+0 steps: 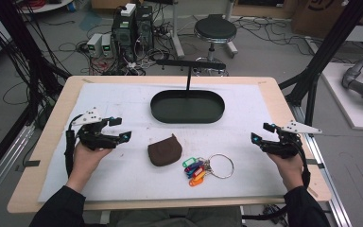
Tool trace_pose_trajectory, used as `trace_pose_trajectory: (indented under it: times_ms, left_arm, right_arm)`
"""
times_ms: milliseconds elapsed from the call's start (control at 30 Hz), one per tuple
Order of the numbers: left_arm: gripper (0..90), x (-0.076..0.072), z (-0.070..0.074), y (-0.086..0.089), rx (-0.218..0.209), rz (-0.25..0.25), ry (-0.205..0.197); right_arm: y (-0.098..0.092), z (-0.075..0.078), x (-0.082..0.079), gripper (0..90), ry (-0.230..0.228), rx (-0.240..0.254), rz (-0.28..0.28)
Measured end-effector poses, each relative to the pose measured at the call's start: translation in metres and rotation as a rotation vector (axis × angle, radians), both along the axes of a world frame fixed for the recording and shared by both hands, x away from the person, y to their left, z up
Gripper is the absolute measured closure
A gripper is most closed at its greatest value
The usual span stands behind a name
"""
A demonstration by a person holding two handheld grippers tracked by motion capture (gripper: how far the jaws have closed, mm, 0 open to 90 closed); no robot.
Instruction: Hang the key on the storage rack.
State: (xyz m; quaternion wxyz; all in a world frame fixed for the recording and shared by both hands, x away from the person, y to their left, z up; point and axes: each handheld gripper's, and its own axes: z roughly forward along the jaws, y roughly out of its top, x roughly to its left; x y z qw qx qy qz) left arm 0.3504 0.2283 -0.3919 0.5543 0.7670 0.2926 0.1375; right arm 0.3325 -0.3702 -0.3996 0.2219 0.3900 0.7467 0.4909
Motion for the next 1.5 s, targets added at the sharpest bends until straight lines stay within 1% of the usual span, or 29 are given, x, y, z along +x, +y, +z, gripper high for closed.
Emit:
trace_pose_trajectory:
  times_ms: [333,600,700,733,967,1000,1033,1200,1233,1267,1300,1333,1400,1500]
  left_arm:
    - [24.5,0.0,0.001,0.0,0.003,0.004,0.002]
    - [24.5,-0.001,0.001,-0.002,0.01,-0.003,0.004]
    - [24.5,0.0,0.0,-0.002,0.013,-0.006,0.004]
    - [24.5,0.0,0.0,-0.002,0.013,-0.006,0.004]
    - [24.5,0.001,-0.001,-0.004,0.016,-0.008,0.004]
    - [24.5,0.001,-0.001,-0.004,0.016,-0.008,0.004]
    - [24.5,0.002,-0.001,-0.004,0.019,-0.007,0.004]
    - [24.5,0.003,-0.003,-0.004,0.017,-0.002,0.007]
    - [24.5,0.004,-0.003,-0.004,0.018,-0.001,0.006]
    - [24.5,0.004,-0.003,-0.004,0.017,-0.003,0.006]
    - [24.4,0.005,-0.003,-0.004,0.013,0.001,0.007]
    - [24.4,0.005,-0.004,-0.004,0.012,0.004,0.007]
    - [24.5,0.006,-0.004,-0.004,0.011,0.004,0.005]
    - [24.5,0.007,-0.004,-0.004,0.005,0.009,0.003]
  right_arm:
    - [0.0,-0.001,0.002,26.2,0.001,0.001,0.001]
    - [-0.001,0.001,-0.001,26.3,-0.002,0.0,0.0]
    - [0.001,0.001,-0.003,27.3,-0.003,0.001,0.004]
    - [0.001,0.001,-0.003,29.3,-0.004,0.001,0.006]
    - [0.01,-0.002,-0.008,36.0,0.014,0.006,0.052]
    - [0.01,-0.002,-0.008,36.0,0.014,0.006,0.052]
    - [0.014,-0.004,-0.009,37.8,0.014,0.0,0.069]
    - [0.026,-0.01,-0.011,42.5,0.045,-0.007,0.116]
    - [0.026,-0.01,-0.011,42.5,0.045,-0.007,0.116]
    - [0.029,-0.011,-0.012,43.5,0.054,-0.012,0.127]
    - [0.035,-0.014,-0.014,45.9,0.067,-0.033,0.147]
    - [0.037,-0.014,-0.015,46.1,0.067,-0.041,0.155]
    - [0.041,-0.016,-0.017,47.0,0.068,-0.059,0.154]
    - [0.042,-0.02,-0.019,47.7,0.078,-0.06,0.154]
